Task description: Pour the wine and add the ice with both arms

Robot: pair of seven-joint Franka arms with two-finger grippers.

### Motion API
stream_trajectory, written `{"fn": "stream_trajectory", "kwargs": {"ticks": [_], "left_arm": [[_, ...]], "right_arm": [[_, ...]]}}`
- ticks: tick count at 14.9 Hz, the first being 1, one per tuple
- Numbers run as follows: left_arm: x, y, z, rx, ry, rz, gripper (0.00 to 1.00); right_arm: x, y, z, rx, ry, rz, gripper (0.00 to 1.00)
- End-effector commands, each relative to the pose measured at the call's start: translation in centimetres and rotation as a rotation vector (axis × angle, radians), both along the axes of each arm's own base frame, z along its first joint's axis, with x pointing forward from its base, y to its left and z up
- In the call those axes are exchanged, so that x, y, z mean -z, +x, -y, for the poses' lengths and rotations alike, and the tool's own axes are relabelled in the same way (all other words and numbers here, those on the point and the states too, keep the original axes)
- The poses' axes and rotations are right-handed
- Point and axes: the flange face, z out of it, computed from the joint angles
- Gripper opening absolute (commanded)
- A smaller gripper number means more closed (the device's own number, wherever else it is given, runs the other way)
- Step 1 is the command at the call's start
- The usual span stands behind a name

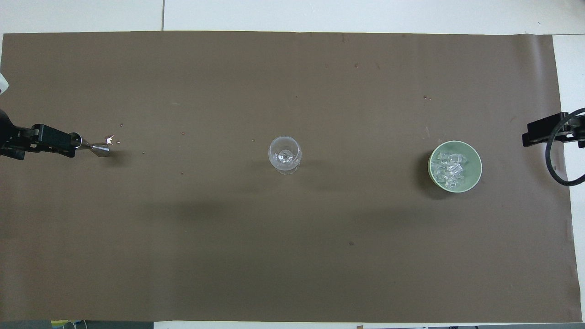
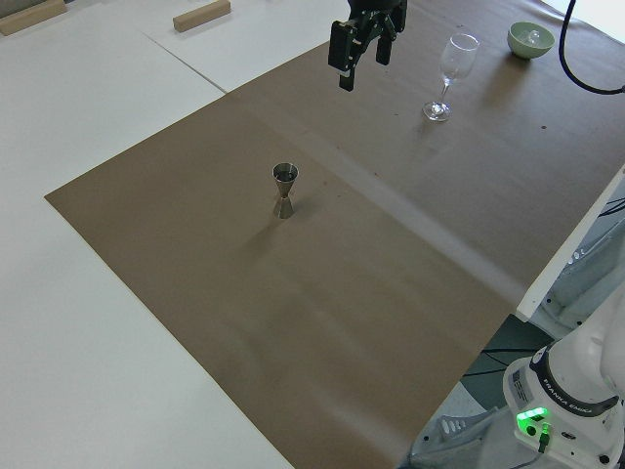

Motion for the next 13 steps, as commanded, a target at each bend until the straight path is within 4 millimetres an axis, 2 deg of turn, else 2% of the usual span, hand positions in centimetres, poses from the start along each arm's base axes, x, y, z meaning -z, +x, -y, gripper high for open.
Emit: {"fn": "stream_trajectory", "kwargs": {"ticks": [1, 5, 6, 8, 11, 12, 13], "left_arm": [[-0.4, -0.6, -0.4, 0.014, 0.012, 0.004, 1.0], [-0.4, 0.2, -1.2, 0.023, 0.011, 0.037, 1.0], [0.1, 1.0, -2.0, 0.01, 0.014, 0.03, 1.0], [0.1, 3.6, -2.2, 0.007, 0.012, 0.036, 1.0], [2.6, 8.3, -3.3, -0.006, 0.035, 0.019, 1.0], [3.4, 10.4, -4.1, -0.017, 0.035, 0.006, 1.0], [4.3, 11.5, -5.1, -0.033, 0.034, -0.005, 1.0]], "right_arm": [[0.0, -0.5, 0.1, -0.014, 0.015, 0.004, 1.0], [0.1, -0.4, 0.2, -0.012, 0.016, 0.003, 1.0], [0.1, -0.4, 0.1, -0.014, 0.016, 0.002, 1.0], [0.0, -0.5, 0.1, -0.012, 0.016, 0.004, 1.0], [0.0, -0.5, 0.1, -0.012, 0.016, 0.004, 1.0], [0.0, -0.5, 0.1, -0.014, 0.014, 0.004, 1.0], [0.0, -0.5, 0.1, -0.012, 0.015, 0.004, 1.0]]}}
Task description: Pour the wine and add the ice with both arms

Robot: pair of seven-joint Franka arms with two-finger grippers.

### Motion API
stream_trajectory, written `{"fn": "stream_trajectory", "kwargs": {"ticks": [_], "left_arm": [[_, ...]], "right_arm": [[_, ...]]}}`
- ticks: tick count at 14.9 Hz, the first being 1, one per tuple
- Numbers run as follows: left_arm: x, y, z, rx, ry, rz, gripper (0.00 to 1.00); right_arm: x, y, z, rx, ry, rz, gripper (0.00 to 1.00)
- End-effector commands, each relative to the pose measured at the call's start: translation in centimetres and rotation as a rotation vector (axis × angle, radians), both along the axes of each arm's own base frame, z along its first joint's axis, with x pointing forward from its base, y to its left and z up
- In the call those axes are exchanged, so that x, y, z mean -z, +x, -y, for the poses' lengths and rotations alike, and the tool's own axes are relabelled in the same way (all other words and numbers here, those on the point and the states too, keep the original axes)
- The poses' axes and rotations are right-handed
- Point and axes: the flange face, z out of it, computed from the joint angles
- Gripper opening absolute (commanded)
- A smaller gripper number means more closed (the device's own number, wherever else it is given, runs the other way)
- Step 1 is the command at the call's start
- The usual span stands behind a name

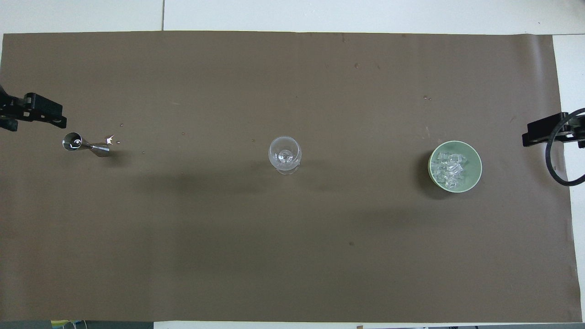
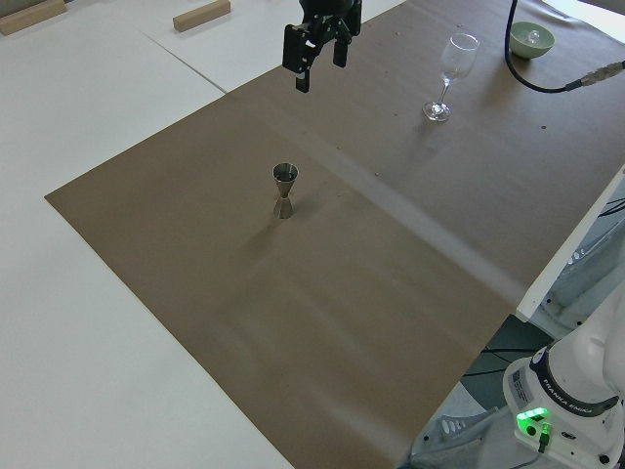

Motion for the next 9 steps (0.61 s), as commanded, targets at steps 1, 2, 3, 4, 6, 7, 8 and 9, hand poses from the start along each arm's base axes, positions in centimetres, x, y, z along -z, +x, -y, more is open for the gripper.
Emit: {"fn": "stream_trajectory", "kwargs": {"ticks": [1, 2, 3, 4, 6, 7, 8, 9], "left_arm": [[2.5, 5.3, -2.3, -0.016, 0.014, -0.025, 1.0], [4.4, 6.3, -2.8, -0.025, 0.018, -0.036, 1.0], [5.9, 7.1, -4.2, -0.051, 0.027, -0.05, 1.0], [6.4, 7.5, -5.2, -0.073, 0.031, -0.051, 1.0], [7.4, 7.6, -6.8, -0.181, -0.011, -0.062, 1.0], [7.7, 7.4, -8.0, -0.282, -0.041, -0.064, 1.0], [8.9, 7.3, -9.0, -0.397, -0.079, -0.089, 1.0], [9.5, 7.0, -10.0, -0.472, -0.092, -0.11, 1.0]], "right_arm": [[0.0, -0.5, 0.1, -0.012, 0.016, 0.004, 1.0], [0.1, -0.4, 0.2, -0.012, 0.016, 0.003, 1.0], [0.0, -0.5, 0.2, -0.012, 0.014, 0.004, 1.0], [0.1, -0.4, 0.2, -0.012, 0.014, 0.002, 1.0], [0.0, -0.5, 0.1, -0.014, 0.014, 0.004, 1.0], [0.0, -0.5, 0.2, -0.012, 0.014, 0.004, 1.0], [0.0, -0.5, 0.1, -0.014, 0.015, 0.004, 1.0], [0.0, -0.5, 0.1, -0.012, 0.016, 0.004, 1.0]]}}
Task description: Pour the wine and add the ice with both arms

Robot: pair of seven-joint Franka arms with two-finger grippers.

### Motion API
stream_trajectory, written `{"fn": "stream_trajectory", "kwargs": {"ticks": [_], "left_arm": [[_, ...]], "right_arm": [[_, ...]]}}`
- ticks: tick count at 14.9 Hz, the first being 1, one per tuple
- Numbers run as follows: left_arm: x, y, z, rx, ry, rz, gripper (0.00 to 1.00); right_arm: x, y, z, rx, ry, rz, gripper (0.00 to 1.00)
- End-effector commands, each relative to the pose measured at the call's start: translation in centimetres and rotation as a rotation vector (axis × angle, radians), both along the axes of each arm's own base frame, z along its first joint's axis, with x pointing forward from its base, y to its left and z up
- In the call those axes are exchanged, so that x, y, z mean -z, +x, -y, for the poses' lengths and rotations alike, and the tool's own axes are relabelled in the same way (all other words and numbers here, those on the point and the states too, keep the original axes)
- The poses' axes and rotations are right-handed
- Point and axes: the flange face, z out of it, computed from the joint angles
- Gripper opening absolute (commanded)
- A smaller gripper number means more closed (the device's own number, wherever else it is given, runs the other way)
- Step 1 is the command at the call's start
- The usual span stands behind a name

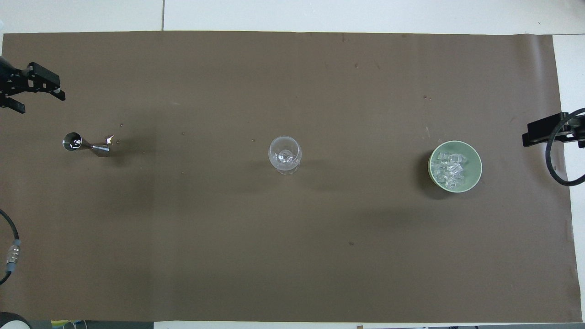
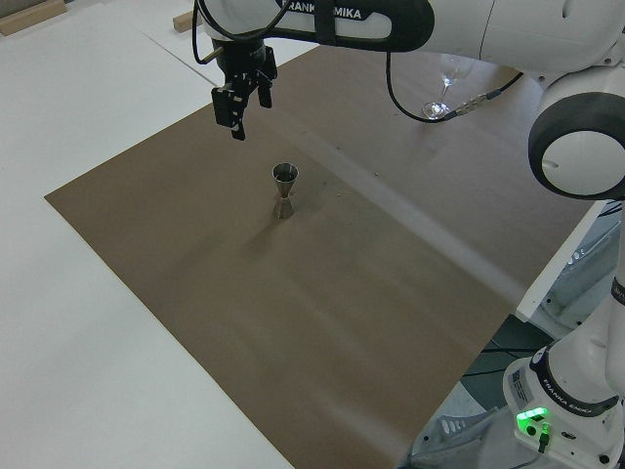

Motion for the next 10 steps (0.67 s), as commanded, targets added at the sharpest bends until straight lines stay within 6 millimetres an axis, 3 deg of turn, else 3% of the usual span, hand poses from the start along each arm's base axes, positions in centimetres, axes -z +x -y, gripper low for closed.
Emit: {"fn": "stream_trajectory", "kwargs": {"ticks": [1, 3, 5, 8, 10], "left_arm": [[1.2, -0.7, -2.6, -0.213, -0.038, -0.066, 1.0], [3.6, -1.4, -3.4, -0.368, -0.057, -0.124, 1.0], [4.2, -1.9, -6.4, -0.577, -0.129, -0.147, 1.0], [6.1, -3.2, -7.2, -0.824, -0.122, -0.2, 1.0], [7.0, -2.9, -6.7, -1.136, -0.071, -0.228, 1.0]], "right_arm": [[0.0, -0.5, 0.1, -0.014, 0.014, 0.004, 1.0], [0.0, -0.5, 0.1, -0.014, 0.016, 0.004, 1.0], [0.1, -0.4, 0.2, -0.012, 0.014, 0.002, 1.0], [0.0, -0.5, 0.1, -0.014, 0.015, 0.004, 1.0], [0.0, -0.5, 0.1, -0.012, 0.015, 0.004, 1.0]]}}
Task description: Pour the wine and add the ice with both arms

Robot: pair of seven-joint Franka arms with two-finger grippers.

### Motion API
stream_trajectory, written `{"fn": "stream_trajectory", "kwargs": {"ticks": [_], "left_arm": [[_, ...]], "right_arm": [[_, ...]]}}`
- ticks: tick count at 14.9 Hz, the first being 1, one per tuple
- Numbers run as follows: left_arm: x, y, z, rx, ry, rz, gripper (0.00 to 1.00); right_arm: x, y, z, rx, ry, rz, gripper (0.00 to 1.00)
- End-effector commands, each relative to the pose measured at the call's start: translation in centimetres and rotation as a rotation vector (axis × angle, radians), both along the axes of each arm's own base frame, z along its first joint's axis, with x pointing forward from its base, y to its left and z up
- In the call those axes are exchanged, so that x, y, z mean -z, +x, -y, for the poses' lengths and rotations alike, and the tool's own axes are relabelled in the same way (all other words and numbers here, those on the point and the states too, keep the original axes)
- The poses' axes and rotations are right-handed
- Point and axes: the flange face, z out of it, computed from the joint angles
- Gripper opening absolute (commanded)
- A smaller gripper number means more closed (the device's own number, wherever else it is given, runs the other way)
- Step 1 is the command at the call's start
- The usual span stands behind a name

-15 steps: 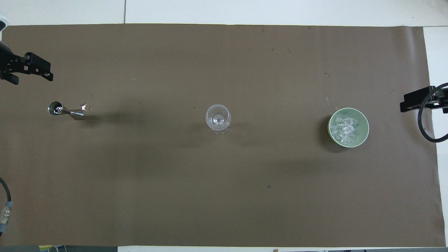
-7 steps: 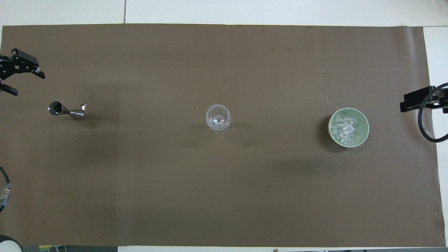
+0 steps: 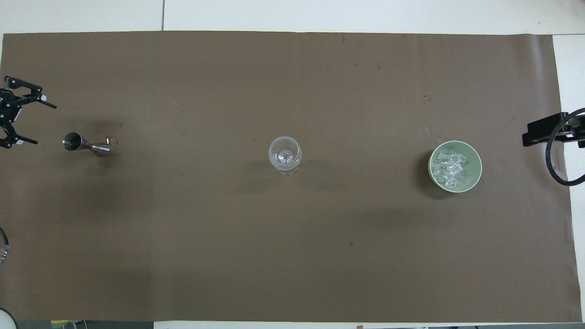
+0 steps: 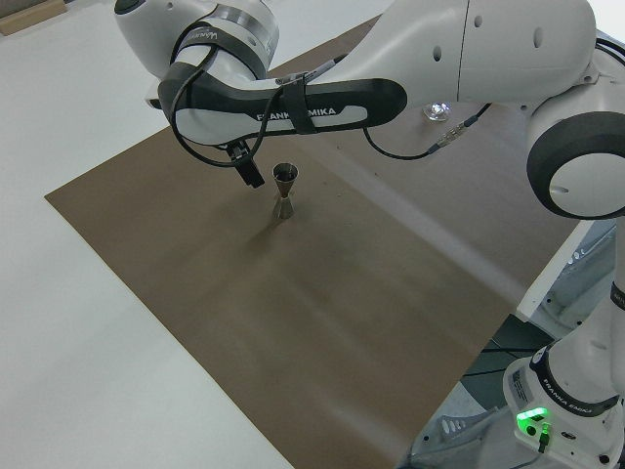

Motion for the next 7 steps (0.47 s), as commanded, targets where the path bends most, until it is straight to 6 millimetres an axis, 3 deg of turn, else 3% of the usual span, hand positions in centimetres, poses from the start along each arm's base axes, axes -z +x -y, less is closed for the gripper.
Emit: {"fn": "stream_trajectory", "kwargs": {"ticks": [1, 7], "left_arm": [[0.3, -0.5, 0.8, -0.381, 0.06, -0.067, 1.0], [-0.1, -1.0, -1.2, -0.468, 0.002, -0.053, 1.0]], "right_arm": [[0.0, -0.5, 0.1, -0.014, 0.016, 0.004, 1.0], [0.0, -0.5, 0.1, -0.014, 0.014, 0.004, 1.0]]}}
